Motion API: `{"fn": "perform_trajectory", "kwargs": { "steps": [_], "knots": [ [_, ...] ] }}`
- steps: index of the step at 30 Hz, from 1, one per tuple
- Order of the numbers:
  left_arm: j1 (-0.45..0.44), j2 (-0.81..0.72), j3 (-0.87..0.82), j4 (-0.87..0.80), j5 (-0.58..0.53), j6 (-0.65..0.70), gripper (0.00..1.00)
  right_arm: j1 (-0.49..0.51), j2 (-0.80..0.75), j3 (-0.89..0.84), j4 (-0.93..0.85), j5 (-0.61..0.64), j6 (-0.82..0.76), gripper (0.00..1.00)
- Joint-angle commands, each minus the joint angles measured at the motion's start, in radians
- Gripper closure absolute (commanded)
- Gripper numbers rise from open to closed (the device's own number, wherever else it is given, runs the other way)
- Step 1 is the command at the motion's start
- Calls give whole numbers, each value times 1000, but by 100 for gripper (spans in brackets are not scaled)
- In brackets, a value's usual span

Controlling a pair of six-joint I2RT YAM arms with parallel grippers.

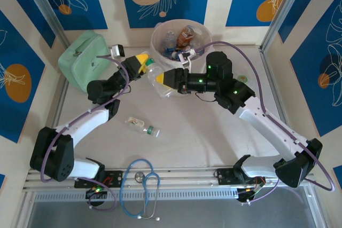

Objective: Put the plastic bottles in the bin

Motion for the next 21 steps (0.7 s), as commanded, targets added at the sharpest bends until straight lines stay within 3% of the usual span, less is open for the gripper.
{"fn": "perform_trajectory", "kwargs": {
  "steps": [1,3,6,9,10,15,18,21],
  "knots": [
    [-11,23,30,41,-26,25,80,2,-27,-9,45,-39,18,45],
    [-11,33,26,25,-36,31,69,-1,-32,-8,45,-34,19,46],
    [-9,42,26,-19,-66,49,34,-10,-41,-5,34,-22,13,47],
    [-7,42,62,-102,-79,103,13,-29,-46,0,21,-15,8,47],
    [-4,39,86,-140,-83,123,1,-41,-48,4,12,-13,5,47],
    [51,-12,203,-417,-118,242,0,-142,-30,76,-47,-24,-46,46],
    [86,-103,217,-719,-219,350,0,-223,19,143,-82,-38,-82,47],
    [115,-197,243,-1132,-352,475,0,-284,93,236,-130,-26,-140,47]
  ]
}}
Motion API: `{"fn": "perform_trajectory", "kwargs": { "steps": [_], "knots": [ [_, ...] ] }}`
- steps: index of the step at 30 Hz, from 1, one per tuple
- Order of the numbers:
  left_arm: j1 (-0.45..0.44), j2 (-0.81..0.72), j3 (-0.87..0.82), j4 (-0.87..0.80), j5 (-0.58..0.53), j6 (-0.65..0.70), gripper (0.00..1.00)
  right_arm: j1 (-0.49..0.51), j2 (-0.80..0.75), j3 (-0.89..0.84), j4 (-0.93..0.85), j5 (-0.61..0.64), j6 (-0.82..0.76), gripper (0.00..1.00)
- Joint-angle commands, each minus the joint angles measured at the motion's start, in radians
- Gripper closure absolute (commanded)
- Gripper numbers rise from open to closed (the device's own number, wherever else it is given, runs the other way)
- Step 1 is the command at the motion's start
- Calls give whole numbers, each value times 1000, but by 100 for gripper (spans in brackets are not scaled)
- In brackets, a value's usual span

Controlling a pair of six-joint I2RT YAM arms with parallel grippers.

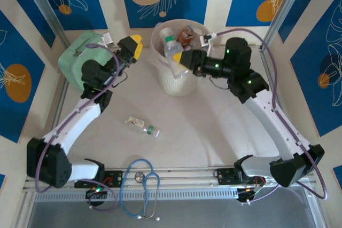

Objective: Put the plastic bottles in the bin

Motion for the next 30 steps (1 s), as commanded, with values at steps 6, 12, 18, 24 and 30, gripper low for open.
{"fn": "perform_trajectory", "kwargs": {
  "steps": [6,12,18,24,30],
  "knots": [
    [32,-165,110,-1036,-300,385,2,-48,259,360,-265,142,-324,47],
    [31,-311,-67,-1151,-310,366,5,-36,380,454,-330,285,-527,47],
    [25,-373,-156,-1182,-280,341,8,-22,458,526,-355,345,-672,46],
    [23,-384,-172,-1204,-287,333,7,24,482,522,-366,438,-855,37],
    [23,-378,-172,-1230,-300,315,6,42,495,538,-380,495,-882,17]
  ]
}}
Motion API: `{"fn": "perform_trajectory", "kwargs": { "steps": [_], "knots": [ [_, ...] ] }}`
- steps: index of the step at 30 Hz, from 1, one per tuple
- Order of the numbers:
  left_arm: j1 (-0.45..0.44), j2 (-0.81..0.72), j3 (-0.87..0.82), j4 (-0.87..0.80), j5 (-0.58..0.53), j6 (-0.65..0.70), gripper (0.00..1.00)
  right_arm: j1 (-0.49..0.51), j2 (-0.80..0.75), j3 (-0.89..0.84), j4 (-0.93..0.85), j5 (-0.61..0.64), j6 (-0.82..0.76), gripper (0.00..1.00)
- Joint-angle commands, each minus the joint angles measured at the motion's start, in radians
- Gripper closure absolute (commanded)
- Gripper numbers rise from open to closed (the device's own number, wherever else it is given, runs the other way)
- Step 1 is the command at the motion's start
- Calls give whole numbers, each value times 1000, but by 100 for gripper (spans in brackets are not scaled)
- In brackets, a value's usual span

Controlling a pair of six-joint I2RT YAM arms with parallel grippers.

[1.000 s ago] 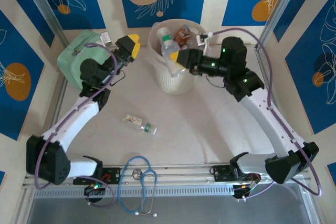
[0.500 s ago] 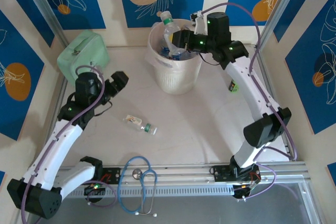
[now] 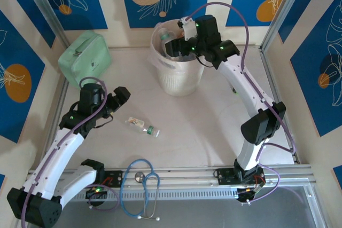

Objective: Put the plastic bottles in the bin

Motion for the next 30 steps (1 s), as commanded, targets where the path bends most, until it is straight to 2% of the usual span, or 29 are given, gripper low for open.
{"fn": "perform_trajectory", "kwargs": {
  "steps": [1,6,11,16,21,25,30],
  "knots": [
    [-5,-12,-6,-36,-23,-12,6,2,7,42,-14,49,-48,16],
    [-10,-17,-17,-61,-31,-36,6,3,-34,32,-7,40,-14,16],
    [-39,-28,-43,-80,-51,-99,6,48,-153,-51,-10,66,38,17],
    [-109,-15,-83,-98,-106,-223,6,175,-377,-260,-6,152,85,18],
    [-189,96,-91,-57,-143,-313,7,346,-571,-446,-54,239,164,18],
    [-227,211,-58,-61,-179,-357,9,455,-641,-568,-91,250,254,18],
    [-247,318,4,-145,-237,-382,9,507,-668,-691,-138,239,321,17]
  ]
}}
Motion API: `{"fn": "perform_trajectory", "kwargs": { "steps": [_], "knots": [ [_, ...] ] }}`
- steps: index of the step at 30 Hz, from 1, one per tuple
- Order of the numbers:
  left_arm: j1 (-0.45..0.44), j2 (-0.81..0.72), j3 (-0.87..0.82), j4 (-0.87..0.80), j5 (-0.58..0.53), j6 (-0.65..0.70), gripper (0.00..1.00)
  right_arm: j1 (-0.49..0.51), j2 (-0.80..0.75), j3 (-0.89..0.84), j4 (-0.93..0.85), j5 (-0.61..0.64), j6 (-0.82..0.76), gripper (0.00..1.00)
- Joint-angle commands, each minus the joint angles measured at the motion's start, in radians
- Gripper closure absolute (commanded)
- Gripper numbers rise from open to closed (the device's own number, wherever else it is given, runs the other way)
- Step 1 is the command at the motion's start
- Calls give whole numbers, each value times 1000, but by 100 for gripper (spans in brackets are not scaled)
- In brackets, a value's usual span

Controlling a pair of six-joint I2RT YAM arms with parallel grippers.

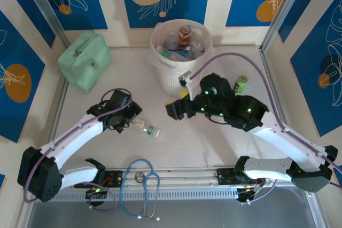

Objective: Put the plastic bottles in the bin

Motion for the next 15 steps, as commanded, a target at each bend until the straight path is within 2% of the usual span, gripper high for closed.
{"fn": "perform_trajectory", "kwargs": {
  "steps": [1,11,15],
  "knots": [
    [-13,39,61,-73,-74,-57,9,16,-5,-59,-64,31,86,17],
    [-20,193,64,-35,-94,-49,4,1,-64,-147,-15,5,136,17],
    [-19,237,56,6,-104,-45,8,-5,-67,-155,-11,-6,149,17]
  ]
}}
